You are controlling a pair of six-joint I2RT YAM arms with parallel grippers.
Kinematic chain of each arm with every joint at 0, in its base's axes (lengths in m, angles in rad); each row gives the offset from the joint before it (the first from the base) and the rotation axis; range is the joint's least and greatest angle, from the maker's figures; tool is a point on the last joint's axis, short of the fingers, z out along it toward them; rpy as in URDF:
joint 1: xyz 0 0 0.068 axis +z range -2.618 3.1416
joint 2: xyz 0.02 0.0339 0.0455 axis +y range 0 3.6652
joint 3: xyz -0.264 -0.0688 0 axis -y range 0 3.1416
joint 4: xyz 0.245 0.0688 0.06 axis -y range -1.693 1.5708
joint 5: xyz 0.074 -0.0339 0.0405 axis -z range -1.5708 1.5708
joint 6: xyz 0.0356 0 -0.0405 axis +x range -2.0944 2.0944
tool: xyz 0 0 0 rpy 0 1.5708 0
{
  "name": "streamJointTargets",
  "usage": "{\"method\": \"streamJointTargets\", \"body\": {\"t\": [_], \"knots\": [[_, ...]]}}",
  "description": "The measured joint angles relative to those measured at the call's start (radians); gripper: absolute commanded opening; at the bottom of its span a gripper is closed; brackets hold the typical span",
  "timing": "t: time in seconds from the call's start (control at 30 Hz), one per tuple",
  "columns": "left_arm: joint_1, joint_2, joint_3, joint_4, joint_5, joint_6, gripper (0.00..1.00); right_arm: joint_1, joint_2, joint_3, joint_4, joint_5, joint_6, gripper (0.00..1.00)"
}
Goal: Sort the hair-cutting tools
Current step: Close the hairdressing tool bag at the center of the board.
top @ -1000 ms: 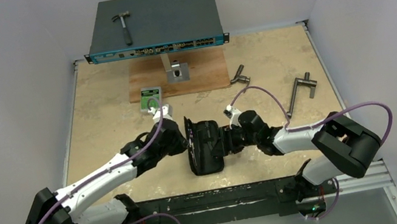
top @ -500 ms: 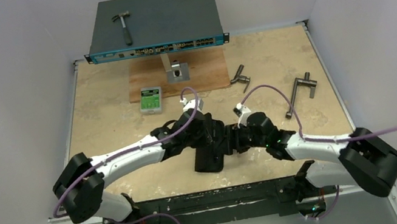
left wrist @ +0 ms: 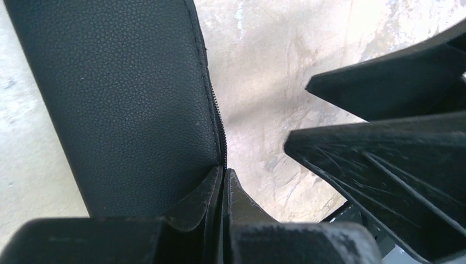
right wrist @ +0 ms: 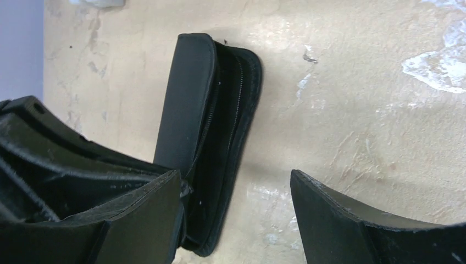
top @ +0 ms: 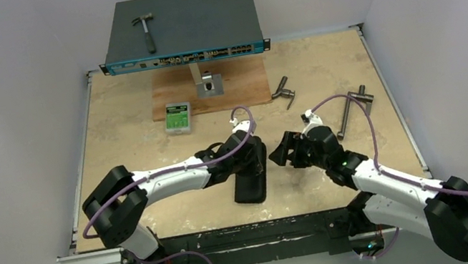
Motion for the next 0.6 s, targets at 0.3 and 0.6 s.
{"method": "streamJointTargets", "body": {"t": [0.3, 0.6], "knots": [[-0.046, 0.048, -0.027, 0.132, 0.033, 0.017, 0.0, -0.082, 0.204, 0.061, 0.084, -0.037, -0.004, 0.7], [-0.059, 0.048, -0.043, 0.158, 0.031, 0.056, 0.0, -0.091, 0.416, 0.224, 0.206, -0.055, -0.045, 0.63]]}}
